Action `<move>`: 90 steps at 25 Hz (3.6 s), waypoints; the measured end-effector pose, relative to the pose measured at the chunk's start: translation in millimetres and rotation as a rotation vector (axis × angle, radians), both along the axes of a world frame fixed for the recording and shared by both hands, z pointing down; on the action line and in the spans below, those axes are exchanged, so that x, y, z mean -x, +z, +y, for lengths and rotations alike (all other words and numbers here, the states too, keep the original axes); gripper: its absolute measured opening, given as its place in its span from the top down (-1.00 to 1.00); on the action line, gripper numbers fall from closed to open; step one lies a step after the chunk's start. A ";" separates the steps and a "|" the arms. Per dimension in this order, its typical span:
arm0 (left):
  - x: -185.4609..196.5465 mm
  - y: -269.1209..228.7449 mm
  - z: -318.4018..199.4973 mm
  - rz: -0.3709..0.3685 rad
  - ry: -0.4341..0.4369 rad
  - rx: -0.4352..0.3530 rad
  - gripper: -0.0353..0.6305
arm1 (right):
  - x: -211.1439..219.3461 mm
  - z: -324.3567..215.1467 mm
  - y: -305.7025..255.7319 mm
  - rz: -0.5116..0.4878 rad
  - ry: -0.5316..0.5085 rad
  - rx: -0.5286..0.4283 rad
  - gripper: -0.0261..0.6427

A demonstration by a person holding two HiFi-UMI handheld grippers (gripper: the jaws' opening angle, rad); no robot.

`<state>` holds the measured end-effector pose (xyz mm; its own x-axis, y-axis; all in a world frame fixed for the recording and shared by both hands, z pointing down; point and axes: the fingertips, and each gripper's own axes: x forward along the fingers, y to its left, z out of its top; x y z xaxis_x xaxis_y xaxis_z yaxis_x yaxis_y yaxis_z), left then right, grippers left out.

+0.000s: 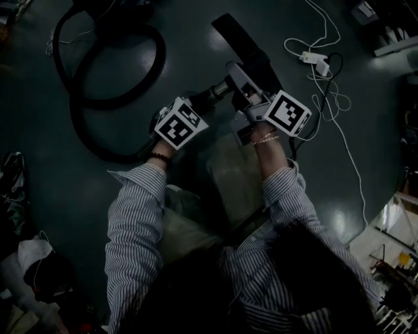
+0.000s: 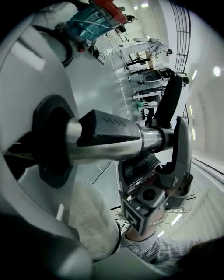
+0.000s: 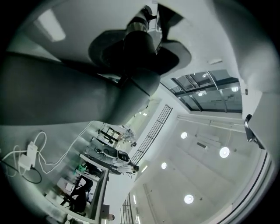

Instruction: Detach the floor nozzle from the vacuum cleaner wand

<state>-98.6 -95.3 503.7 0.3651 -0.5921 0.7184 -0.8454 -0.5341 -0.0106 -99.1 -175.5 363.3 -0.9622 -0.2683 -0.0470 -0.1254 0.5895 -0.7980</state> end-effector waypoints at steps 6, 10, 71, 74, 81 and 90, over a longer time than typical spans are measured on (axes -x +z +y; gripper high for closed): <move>-12.1 -8.5 -2.1 0.093 -0.006 -0.018 0.56 | -2.8 -1.3 -6.9 -0.001 -0.039 -0.028 0.41; -14.7 -9.0 0.4 0.137 0.002 -0.023 0.59 | -2.8 4.8 -12.7 -0.045 -0.090 -0.060 0.41; -37.2 -8.5 7.1 0.181 -0.068 -0.013 0.64 | 0.4 6.5 -18.0 -0.004 -0.210 -0.100 0.44; -41.9 -10.4 8.5 0.229 -0.041 -0.010 0.63 | -3.5 10.3 -20.7 -0.064 -0.259 -0.122 0.44; -57.7 -18.6 14.4 0.344 0.037 0.011 0.63 | -15.5 21.4 -32.2 -0.212 -0.390 -0.187 0.44; -51.0 -11.6 4.5 0.148 -0.081 -0.054 0.64 | -12.5 4.5 -26.7 0.005 -0.097 -0.091 0.45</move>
<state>-47.7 -90.8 492.1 0.4140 -0.6601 0.6268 -0.8802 -0.4659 0.0907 -86.5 -171.0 336.6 -0.9838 -0.1685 -0.0619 -0.0681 0.6691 -0.7400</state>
